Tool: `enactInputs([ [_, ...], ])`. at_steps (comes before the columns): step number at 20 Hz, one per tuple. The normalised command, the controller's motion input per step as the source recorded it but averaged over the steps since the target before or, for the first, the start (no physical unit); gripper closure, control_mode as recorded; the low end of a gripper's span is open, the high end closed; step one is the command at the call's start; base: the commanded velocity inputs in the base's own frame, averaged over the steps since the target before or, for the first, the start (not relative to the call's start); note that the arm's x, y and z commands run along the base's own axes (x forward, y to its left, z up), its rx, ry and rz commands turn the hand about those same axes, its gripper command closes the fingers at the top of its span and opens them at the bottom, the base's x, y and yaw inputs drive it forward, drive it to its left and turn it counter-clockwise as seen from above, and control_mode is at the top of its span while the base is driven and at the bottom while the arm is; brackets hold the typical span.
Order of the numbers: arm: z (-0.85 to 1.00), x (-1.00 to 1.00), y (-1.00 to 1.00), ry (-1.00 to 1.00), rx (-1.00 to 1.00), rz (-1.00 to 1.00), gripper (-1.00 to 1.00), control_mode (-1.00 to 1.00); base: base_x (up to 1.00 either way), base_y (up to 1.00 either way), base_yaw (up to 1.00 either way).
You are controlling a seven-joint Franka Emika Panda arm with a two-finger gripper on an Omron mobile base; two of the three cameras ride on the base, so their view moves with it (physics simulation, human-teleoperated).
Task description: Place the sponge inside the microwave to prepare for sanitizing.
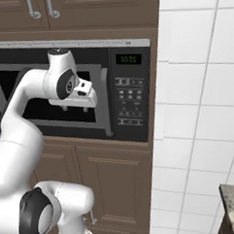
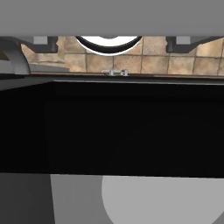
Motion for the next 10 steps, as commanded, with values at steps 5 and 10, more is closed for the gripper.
enactInputs([
  [5, 0.0, -0.32, -0.04, -0.01, 0.0, 0.0, -1.0, -1.0, 0.0, 0.0, 0.0],
  [10, 0.02, -0.92, -0.18, -0.21, 0.0, 0.0, -1.0, -1.0, 0.0, 0.0, 0.0],
])
